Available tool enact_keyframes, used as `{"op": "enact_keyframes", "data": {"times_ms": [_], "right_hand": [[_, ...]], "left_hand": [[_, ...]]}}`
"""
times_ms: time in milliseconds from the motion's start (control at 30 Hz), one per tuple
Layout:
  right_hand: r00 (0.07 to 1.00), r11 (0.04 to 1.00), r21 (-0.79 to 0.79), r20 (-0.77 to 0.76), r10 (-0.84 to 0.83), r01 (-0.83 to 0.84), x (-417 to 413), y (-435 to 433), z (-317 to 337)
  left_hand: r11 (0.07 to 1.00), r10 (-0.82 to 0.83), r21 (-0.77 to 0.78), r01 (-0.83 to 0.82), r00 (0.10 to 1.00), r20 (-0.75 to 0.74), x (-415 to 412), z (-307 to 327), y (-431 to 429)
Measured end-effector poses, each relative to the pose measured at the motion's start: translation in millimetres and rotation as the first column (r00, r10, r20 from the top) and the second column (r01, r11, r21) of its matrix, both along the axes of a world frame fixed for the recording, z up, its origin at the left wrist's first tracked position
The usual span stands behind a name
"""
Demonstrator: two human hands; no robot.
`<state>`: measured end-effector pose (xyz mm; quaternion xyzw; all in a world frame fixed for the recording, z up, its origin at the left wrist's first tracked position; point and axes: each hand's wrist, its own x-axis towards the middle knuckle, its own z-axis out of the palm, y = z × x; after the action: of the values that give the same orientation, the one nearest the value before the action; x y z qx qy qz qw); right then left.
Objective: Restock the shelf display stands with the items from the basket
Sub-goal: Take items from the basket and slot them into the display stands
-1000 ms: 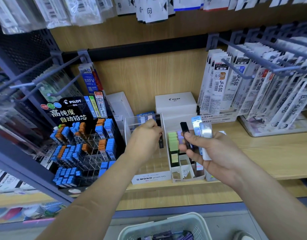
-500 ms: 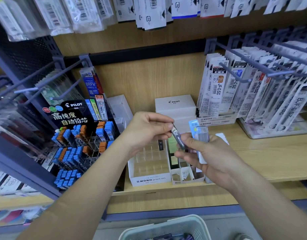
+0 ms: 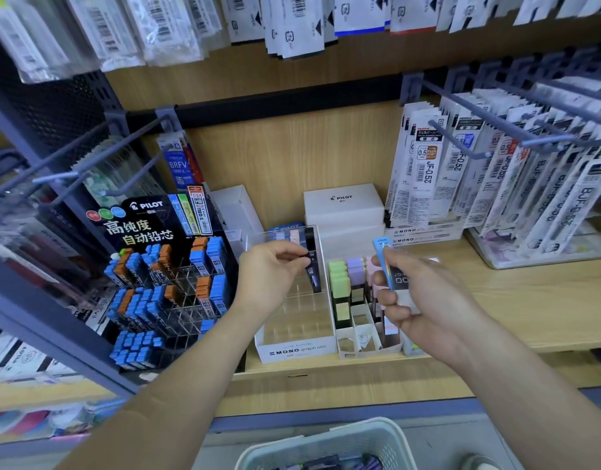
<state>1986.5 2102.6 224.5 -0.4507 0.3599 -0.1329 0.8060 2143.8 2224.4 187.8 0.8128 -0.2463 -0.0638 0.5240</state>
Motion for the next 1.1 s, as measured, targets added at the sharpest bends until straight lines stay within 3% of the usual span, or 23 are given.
{"op": "enact_keyframes", "data": {"times_ms": [133,233,400,567,667,733,800,867,967,1100], "right_hand": [[1.0,1.0,0.006,-0.027,0.016,-0.016,1,-2,-2],[1.0,1.0,0.018,-0.025,0.018,-0.018,1,-4,-2],[0.998,0.998,0.037,0.027,0.055,-0.056,-2,-3,-1],[0.996,0.996,0.047,0.058,0.07,-0.073,-3,1,0],[0.994,0.996,0.03,0.063,0.088,-0.09,-5,2,0],[0.992,0.993,-0.003,0.052,0.115,-0.115,-5,2,0],[0.99,0.99,-0.045,0.036,0.137,-0.135,-6,2,0],[0.984,0.979,-0.104,0.033,0.177,-0.173,-7,3,2],[0.975,0.965,-0.157,0.038,0.22,-0.212,-7,7,6],[0.995,0.984,-0.144,-0.013,0.102,-0.103,-7,-3,6]], "left_hand": [[0.999,-0.026,0.041,0.024,0.998,0.052,-3,-10,-4],[0.994,-0.063,0.1,0.046,0.982,0.179,-2,-18,-6],[0.978,-0.155,0.2,0.066,0.867,0.473,1,-25,-7],[0.959,-0.204,0.279,0.052,0.808,0.553,1,-25,-6],[0.953,-0.185,0.302,0.028,0.843,0.505,-3,-17,-4],[0.971,-0.109,0.239,0.009,0.905,0.411,-9,-1,-5],[0.995,-0.084,0.05,0.082,0.996,0.037,-17,22,-10],[0.97,-0.241,-0.105,0.219,0.919,-0.312,-24,43,-14],[0.919,-0.392,-0.107,0.379,0.85,-0.353,-32,52,-14],[0.946,-0.302,-0.213,0.244,0.9,-0.313,-27,54,-13]]}}
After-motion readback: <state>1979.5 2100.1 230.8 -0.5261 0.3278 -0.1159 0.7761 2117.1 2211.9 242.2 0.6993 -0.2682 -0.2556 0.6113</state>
